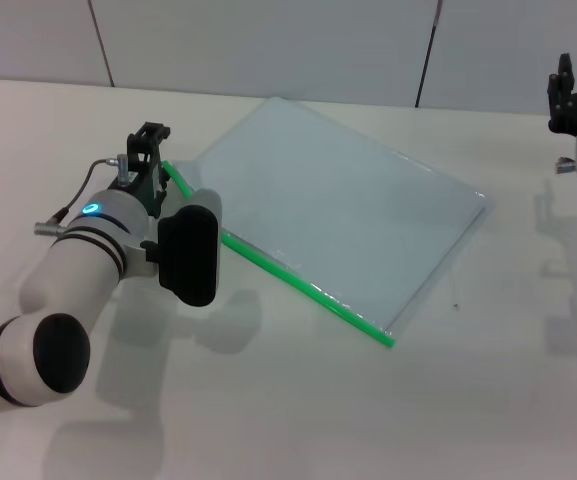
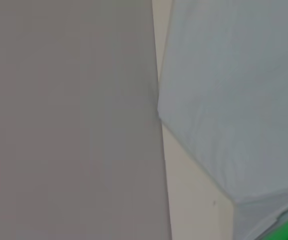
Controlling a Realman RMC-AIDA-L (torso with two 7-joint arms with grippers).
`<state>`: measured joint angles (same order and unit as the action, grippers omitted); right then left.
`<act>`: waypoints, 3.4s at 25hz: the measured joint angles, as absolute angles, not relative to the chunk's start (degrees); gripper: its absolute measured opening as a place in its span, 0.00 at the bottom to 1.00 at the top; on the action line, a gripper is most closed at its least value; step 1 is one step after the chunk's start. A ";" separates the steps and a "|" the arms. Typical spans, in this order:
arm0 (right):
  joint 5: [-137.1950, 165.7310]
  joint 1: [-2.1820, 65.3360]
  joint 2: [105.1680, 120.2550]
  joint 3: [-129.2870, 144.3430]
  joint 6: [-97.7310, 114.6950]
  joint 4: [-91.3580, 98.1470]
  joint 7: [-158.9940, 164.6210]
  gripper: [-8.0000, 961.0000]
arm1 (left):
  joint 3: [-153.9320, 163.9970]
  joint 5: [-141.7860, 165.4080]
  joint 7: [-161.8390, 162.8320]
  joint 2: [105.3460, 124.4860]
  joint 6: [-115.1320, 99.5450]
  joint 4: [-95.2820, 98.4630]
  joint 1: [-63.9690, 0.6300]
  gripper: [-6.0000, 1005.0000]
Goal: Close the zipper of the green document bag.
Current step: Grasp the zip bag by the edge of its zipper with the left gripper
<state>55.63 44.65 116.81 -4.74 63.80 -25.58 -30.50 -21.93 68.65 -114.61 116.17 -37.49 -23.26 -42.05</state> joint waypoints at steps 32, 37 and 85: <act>55.63 45.26 116.89 -4.74 63.80 -25.66 -30.50 0.54 | -21.53 72.30 -114.73 116.28 -31.62 -22.65 -43.24 0.60; 55.63 45.27 116.89 -4.75 63.81 -25.75 -30.54 0.54 | -21.53 72.33 -114.73 116.28 -31.55 -22.83 -43.60 0.60; 55.63 44.82 116.89 -4.66 63.63 -25.75 -30.97 0.54 | -22.22 73.13 -120.99 116.37 -32.25 -22.43 -43.24 0.45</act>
